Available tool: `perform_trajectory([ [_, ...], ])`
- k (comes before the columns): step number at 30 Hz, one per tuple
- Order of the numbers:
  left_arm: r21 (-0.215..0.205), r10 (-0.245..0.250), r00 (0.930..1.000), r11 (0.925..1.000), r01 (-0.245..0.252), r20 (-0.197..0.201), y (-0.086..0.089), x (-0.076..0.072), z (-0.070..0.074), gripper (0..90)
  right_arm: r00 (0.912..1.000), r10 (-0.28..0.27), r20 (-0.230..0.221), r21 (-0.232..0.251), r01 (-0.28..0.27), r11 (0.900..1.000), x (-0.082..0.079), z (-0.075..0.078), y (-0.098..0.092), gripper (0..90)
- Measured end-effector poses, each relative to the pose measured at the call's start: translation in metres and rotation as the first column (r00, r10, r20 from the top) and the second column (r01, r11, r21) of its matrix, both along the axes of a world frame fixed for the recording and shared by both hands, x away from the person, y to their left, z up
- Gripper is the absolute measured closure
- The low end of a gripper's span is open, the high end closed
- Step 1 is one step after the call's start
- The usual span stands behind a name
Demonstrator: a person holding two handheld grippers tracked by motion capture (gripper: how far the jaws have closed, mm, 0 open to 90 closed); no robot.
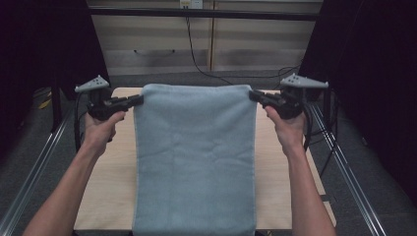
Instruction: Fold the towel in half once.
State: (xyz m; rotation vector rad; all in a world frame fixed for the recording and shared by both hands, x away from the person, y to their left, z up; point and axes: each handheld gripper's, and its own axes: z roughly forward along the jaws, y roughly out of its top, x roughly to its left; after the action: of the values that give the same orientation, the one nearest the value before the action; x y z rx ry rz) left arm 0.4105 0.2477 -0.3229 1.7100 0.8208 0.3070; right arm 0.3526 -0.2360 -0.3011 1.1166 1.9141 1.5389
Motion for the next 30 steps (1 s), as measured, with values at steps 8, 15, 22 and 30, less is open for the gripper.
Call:
perform_trajectory([
  [8, -0.076, 0.037, 0.9974, 0.9966, -0.032, 0.063, -0.004, 0.026, 0.059, 86.0, 0.9964, -0.059, 0.061, -0.021, 0.060, 0.998, 0.037, 0.067, 0.002, 86.0],
  [15, -0.022, -0.027, 0.9949, 0.9993, 0.029, 0.098, -0.006, -0.001, 0.052, 85.9, 0.9936, -0.018, 0.111, -0.011, 0.019, 1.000, 0.014, 0.074, 0.002, 86.0],
  [22, 0.005, -0.121, 0.9849, 0.9926, 0.121, 0.123, 0.001, -0.072, 0.017, 85.8, 0.9954, 0.060, 0.074, 0.000, -0.061, 0.998, -0.055, 0.012, -0.002, 86.0],
  [30, -0.009, -0.178, 0.9822, 0.9839, 0.179, 0.061, 0.021, -0.154, -0.034, 85.6, 0.9913, 0.130, 0.022, 0.043, -0.131, 0.990, -0.145, -0.033, -0.017, 86.0],
])
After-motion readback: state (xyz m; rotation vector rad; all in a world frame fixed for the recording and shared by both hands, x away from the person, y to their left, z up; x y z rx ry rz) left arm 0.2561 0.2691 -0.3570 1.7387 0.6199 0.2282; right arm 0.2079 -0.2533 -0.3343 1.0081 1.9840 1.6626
